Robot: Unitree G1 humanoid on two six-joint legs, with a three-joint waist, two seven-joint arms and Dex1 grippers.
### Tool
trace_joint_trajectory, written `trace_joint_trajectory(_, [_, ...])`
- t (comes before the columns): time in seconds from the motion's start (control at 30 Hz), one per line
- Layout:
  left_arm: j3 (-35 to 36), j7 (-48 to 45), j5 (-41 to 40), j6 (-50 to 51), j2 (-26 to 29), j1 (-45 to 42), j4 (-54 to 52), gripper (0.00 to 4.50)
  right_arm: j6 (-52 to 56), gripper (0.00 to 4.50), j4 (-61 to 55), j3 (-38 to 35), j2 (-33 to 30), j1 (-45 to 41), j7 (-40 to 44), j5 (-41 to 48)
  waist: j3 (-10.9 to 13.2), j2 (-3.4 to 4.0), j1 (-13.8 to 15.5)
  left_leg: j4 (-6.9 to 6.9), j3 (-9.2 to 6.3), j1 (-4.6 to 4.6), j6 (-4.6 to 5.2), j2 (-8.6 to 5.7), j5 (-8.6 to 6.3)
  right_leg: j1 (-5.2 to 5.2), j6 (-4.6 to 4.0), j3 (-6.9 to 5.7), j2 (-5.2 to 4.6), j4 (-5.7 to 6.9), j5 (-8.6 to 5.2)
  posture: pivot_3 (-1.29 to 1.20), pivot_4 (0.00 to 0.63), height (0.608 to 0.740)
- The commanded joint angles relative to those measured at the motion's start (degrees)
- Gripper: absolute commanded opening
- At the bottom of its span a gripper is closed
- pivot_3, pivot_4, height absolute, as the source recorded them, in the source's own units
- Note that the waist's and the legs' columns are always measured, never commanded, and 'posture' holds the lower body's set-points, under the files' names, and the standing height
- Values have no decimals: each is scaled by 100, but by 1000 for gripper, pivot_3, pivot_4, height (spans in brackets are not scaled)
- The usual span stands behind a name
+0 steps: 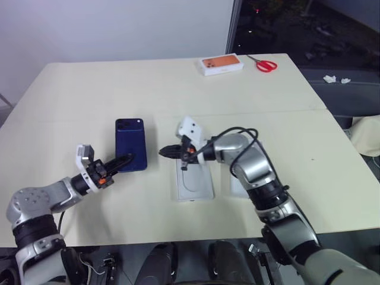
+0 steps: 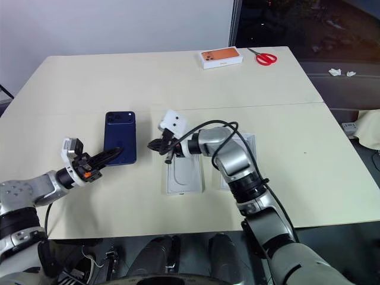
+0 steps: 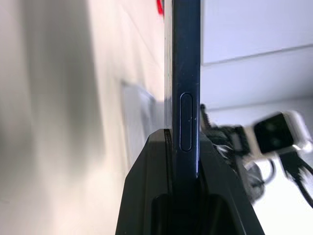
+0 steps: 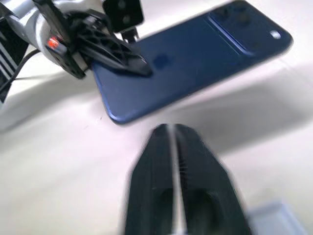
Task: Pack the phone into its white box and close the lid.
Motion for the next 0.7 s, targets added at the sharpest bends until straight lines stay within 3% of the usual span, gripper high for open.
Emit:
trace_joint_trajectory(0.03, [244, 228, -455, 152, -91, 93, -509, 0, -23, 2254, -400, -71, -294, 59, 28, 154, 3, -5, -4, -1, 0, 0, -1, 1, 0, 0, 0, 0, 1, 0, 0, 0, 150, 740])
trace_joint_trajectory(0.17, [277, 535, -547, 156, -228, 131, -595, 0, -225, 4221, -633, 82, -805, 255, 165, 96, 8, -14, 22, -1, 2, 0, -1, 3, 1, 2, 0, 0, 0, -2, 0, 0, 150, 740])
trace_joint_trajectory(0.5, [221, 1271, -1438, 356, -925, 387, -1271, 0, -887, 4221, -931, -301, -1746, 851, 659, 508, 25, -40, 125, 3, 4, 0, 0, 3, 0, 11, 0, -1, -1, -9, 0, 0, 150, 740])
trace_joint_trajectory(0.7, [110, 1491, -1635, 122, -756, 234, -1177, 0, -1350, 4221, -1536, 152, -2264, 1390, 1234, 473, 31, -50, 164, 5, 5, 0, -1, 8, 0, 12, 0, -4, 1, -10, 0, 0, 150, 740])
